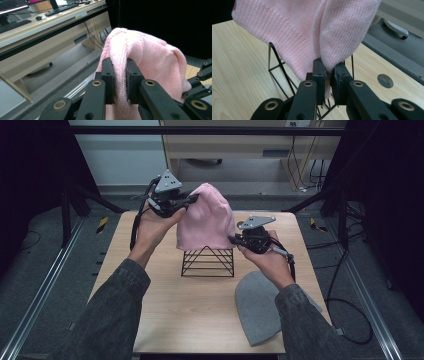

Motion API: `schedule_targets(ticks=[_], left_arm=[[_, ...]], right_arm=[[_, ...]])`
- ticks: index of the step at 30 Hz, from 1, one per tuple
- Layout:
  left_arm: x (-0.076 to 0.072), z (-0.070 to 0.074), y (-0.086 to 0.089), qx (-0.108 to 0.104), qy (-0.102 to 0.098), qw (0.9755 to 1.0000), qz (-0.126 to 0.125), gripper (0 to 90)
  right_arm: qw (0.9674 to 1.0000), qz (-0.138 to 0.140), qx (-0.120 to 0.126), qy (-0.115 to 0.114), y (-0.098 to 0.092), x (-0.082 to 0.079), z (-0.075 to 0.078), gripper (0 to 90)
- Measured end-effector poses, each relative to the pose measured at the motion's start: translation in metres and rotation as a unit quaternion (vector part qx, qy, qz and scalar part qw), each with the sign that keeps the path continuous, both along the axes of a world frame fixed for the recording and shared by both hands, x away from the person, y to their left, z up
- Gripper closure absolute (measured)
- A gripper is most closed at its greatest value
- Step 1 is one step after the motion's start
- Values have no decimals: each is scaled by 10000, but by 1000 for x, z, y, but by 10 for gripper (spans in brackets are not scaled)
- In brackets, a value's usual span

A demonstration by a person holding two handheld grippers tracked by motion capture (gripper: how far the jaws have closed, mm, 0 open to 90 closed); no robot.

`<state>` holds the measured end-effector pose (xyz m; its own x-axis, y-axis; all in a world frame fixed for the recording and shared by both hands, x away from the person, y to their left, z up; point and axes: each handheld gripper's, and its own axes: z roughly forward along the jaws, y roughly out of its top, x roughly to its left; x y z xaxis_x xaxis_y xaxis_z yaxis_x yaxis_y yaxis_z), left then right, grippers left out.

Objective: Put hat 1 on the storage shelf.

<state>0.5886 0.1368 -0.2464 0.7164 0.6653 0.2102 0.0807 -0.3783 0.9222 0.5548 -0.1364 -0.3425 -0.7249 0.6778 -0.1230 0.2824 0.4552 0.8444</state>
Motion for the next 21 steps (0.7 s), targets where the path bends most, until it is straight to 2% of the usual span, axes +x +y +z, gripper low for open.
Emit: schedule_targets(ticks=[3,7,12,21], left_arm=[[0,-2,4,-56,8,10000,16,799],[-1,-8,4,14,45,10000,-19,797],[-1,-15,4,43,37,10000,-30,795],[-2,-31,8,-103,114,9999,-67,792]], right_arm=[[10000,19,-48,-6,3,0,0,823],[9998,4,-211,-8,7,1,-4,823],[9997,-8,-260,32,9,3,-10,824],[9993,-39,-363,74,10,2,-22,824]])
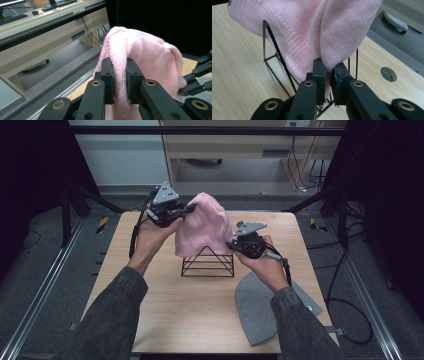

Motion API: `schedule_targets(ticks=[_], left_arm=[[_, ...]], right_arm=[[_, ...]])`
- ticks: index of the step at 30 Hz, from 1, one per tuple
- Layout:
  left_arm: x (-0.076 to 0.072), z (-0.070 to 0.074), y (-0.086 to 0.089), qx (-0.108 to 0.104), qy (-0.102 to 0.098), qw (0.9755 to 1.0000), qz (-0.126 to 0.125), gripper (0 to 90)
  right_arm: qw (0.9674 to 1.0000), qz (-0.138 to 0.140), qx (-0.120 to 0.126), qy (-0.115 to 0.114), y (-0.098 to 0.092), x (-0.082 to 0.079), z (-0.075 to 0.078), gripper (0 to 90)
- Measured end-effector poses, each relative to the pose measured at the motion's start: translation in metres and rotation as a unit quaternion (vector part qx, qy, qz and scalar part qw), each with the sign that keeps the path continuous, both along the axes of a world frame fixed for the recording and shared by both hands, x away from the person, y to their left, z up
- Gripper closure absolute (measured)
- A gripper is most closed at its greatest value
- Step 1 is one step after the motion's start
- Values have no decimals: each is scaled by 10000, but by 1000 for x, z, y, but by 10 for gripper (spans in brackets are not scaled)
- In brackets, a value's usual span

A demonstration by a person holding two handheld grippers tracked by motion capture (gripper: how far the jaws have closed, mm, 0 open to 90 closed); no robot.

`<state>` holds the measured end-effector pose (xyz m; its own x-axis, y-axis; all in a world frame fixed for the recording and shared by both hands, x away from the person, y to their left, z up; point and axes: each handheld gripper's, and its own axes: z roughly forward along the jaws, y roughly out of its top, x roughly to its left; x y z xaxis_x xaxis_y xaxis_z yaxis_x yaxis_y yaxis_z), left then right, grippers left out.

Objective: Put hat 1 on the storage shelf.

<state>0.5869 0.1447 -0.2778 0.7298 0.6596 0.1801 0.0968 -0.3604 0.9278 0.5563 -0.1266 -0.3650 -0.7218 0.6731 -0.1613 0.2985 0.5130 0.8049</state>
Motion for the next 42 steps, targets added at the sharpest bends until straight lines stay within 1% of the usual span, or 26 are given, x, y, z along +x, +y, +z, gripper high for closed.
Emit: schedule_targets(ticks=[2,3,5,8,10,11,12,13,15,17,18,22,23,24,26,30,31,35,42], left_arm=[[-1,-1,0,5,-7,10000,-20,792],[-4,-1,-1,-38,-11,10000,-32,791],[-7,-1,-2,-59,-16,10000,-47,791],[-9,-5,-3,62,27,10000,-12,790],[-9,-9,-4,74,77,9999,-11,790],[-9,-9,-4,74,77,9999,-11,790],[-8,-11,-4,103,102,9999,4,789],[-8,-13,-5,111,115,9999,-9,789],[-8,-15,-6,85,147,9998,-40,787],[-8,-16,-6,115,158,9998,-60,784],[-9,-18,-7,173,172,9997,-85,783],[-11,-24,-11,204,227,9995,-125,780],[-11,-25,-12,262,236,9993,-133,780],[-11,-25,-12,262,236,9993,-133,780],[-12,-27,-14,337,273,9990,-123,782],[-13,-30,-15,375,322,9987,-154,782],[-13,-32,-15,378,336,9986,-165,782],[-16,-35,-15,382,344,9985,-196,784],[-18,-40,-9,334,398,9985,-158,787]], right_arm=[[10000,4,-8,-3,0,0,-1,824],[10000,-3,-32,-13,-1,-1,-2,825],[10000,26,13,-31,-2,-2,-4,825],[10000,15,-3,25,-4,-3,-8,825],[10000,-1,-18,63,-5,-3,-13,825],[10000,-1,-18,63,-5,-3,-13,825],[9999,-2,-69,113,-5,-3,-17,825],[9999,-16,-62,127,-5,-2,-19,825],[9998,-13,-84,169,-5,-1,-22,825],[9997,-27,-117,213,-4,0,-26,825],[9996,-35,-179,234,-5,0,-29,826],[9993,-51,-219,312,-6,1,-36,827],[9992,-60,-249,316,-7,2,-38,827],[9991,-68,-245,333,-7,2,-39,827],[9991,-64,-248,351,-8,2,-42,827],[9988,-67,-271,396,-9,2,-46,828],[9987,-84,-266,422,-10,2,-49,827],[9986,-95,-266,446,-10,2,-53,827],[9985,-39,-310,446,-7,2,-55,828]])
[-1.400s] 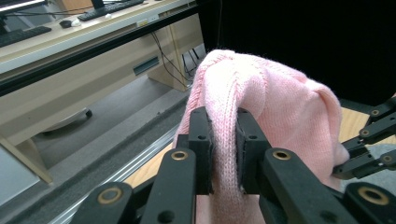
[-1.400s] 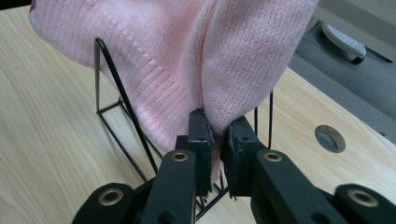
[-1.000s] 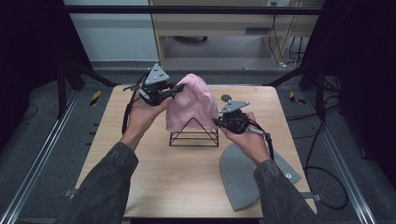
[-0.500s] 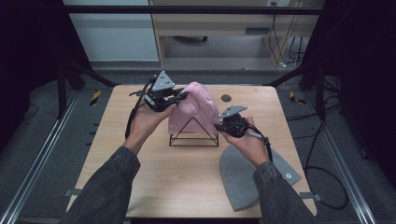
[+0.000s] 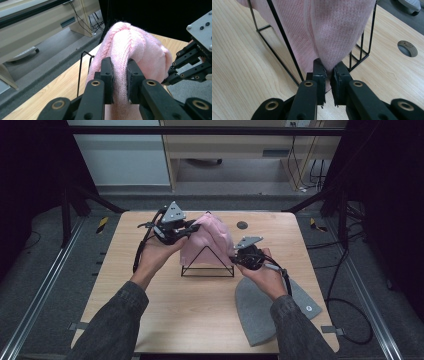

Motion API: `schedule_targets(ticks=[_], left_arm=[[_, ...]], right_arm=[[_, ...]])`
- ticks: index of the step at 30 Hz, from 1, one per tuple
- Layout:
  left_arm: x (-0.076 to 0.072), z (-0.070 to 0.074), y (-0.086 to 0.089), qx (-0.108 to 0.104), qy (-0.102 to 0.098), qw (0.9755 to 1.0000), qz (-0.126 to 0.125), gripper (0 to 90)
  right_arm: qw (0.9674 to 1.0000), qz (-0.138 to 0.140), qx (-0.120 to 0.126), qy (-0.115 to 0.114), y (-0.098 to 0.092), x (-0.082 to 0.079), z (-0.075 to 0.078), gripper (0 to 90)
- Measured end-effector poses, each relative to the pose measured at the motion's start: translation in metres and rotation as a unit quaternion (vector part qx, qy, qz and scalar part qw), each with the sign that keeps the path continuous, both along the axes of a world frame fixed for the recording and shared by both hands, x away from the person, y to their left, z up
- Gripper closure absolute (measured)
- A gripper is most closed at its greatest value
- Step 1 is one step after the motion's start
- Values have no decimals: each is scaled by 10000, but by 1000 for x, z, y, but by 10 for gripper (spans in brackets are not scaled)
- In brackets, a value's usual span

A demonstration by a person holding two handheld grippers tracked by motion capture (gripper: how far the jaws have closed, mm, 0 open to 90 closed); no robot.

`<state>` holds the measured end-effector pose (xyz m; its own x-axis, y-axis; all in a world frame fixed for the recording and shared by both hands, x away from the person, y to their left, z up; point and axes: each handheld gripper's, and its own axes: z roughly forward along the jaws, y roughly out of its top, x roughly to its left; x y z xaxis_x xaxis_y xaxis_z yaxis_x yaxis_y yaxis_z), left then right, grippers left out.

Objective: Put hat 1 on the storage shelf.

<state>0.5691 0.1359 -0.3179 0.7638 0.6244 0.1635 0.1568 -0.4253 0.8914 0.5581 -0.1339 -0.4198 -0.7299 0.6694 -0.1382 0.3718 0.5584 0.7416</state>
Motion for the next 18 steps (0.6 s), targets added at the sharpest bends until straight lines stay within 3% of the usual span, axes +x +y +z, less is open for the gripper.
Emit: schedule_targets(ticks=[6,18], left_arm=[[-1,-6,2,-1,24,10000,-23,786],[-11,-20,16,-212,86,9996,-183,787]], right_arm=[[10000,12,-53,24,1,0,-3,828],[9999,121,-12,3,-2,-11,-9,829]])
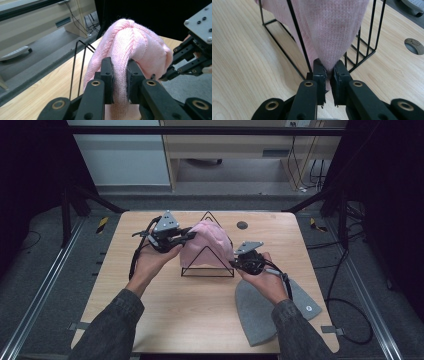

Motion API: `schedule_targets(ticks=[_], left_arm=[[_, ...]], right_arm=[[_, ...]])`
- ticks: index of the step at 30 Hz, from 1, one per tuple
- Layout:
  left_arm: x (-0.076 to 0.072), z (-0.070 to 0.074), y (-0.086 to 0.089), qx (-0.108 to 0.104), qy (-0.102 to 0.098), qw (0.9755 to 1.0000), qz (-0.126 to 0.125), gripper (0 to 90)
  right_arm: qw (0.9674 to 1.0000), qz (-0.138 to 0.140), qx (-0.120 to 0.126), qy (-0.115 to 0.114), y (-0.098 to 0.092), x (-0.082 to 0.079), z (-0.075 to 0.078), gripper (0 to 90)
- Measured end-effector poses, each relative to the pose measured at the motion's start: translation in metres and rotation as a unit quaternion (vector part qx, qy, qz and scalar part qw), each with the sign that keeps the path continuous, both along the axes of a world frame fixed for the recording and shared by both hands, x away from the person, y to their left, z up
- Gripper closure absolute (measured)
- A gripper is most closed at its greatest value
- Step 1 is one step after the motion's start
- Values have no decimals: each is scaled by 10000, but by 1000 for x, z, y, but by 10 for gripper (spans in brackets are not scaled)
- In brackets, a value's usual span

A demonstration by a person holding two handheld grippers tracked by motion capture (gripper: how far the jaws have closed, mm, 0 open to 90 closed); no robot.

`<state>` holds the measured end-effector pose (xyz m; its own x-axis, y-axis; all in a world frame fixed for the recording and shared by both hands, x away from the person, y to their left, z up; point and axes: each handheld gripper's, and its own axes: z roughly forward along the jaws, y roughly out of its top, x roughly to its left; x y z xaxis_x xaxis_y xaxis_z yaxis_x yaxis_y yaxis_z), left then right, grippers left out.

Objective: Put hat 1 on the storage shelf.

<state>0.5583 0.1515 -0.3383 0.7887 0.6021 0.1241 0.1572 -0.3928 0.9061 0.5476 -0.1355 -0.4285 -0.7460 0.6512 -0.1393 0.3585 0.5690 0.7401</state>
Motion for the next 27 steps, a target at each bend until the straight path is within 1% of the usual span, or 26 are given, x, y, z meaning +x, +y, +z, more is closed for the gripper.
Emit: schedule_targets(ticks=[3,5,7,8,10,12,13,15,18,22,24,27], left_arm=[[-1,-2,-1,-53,39,10000,-34,786],[-2,-2,-3,-45,32,10000,-50,784],[-3,-2,-5,-33,32,10000,-77,784],[-3,-1,-7,-65,45,9999,-92,784],[-5,0,-9,-67,47,9999,-135,785],[-7,1,-12,-24,33,9998,-171,784],[-7,0,-13,48,8,9999,-148,784],[-6,-2,-14,112,15,9999,-79,784],[-4,-5,-13,111,100,9999,-50,783],[-5,-9,-14,138,96,9998,-49,777],[-5,-10,-13,136,113,9998,-31,775],[-4,-15,-10,138,170,9998,-27,772]], right_arm=[[10000,-19,-40,5,-1,0,-1,829],[10000,-17,-68,28,0,1,-2,829],[9999,-38,-115,92,1,3,-6,829],[9998,-46,-141,104,1,4,-6,829],[9998,-38,-144,128,2,5,-9,829],[9997,-57,-174,143,2,6,-10,829],[9997,-50,-175,157,2,6,-11,829],[9996,-83,-205,190,2,7,-13,829],[9995,-81,-236,203,2,8,-15,829],[9991,-109,-304,257,2,10,-18,829],[9992,-102,-289,265,2,11,-19,829],[9989,-125,-341,293,2,12,-22,829]])
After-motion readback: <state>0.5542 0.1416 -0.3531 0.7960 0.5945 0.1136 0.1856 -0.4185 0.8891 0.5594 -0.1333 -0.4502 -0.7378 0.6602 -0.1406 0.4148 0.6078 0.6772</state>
